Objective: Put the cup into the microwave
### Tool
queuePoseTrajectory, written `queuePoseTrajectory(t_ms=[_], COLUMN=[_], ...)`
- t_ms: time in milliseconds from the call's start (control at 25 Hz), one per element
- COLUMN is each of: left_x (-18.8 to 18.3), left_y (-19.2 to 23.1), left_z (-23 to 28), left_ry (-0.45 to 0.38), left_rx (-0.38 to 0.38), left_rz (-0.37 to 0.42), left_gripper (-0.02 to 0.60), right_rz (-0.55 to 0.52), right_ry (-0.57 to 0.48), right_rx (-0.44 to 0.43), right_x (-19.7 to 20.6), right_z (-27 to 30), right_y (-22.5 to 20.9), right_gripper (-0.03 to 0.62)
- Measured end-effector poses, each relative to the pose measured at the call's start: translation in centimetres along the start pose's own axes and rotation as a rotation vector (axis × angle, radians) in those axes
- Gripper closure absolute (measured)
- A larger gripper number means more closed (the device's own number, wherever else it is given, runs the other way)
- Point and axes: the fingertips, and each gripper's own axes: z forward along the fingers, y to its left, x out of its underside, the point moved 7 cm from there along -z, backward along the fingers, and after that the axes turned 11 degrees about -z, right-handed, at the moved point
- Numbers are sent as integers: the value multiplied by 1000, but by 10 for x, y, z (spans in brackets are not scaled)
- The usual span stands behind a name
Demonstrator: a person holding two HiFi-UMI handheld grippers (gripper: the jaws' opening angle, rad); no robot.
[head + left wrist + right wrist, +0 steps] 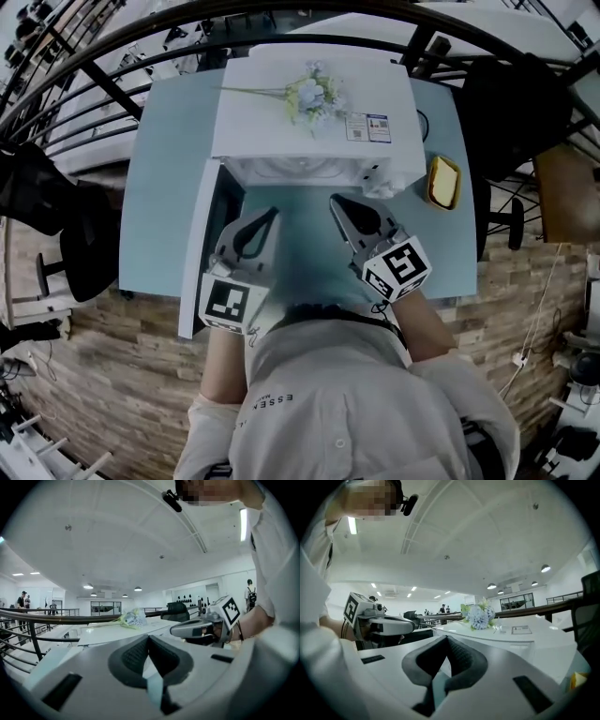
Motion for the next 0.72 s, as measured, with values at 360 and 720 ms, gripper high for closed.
queuePoseTrajectory(t_ms=[360,720], left_x=[-32,-45], left_y=[-4,-12], left_z=[-14,-18], left_ry=[-69,-94], left_rx=[3,-3], left_rz=[84,115], left_gripper=[580,580], right_rz=[-74,-84], right_ry=[-94,-154], right_rx=[27,64], right_x=[-53,-67], right_z=[-22,-31], right_y=[6,2], right_gripper=[577,579])
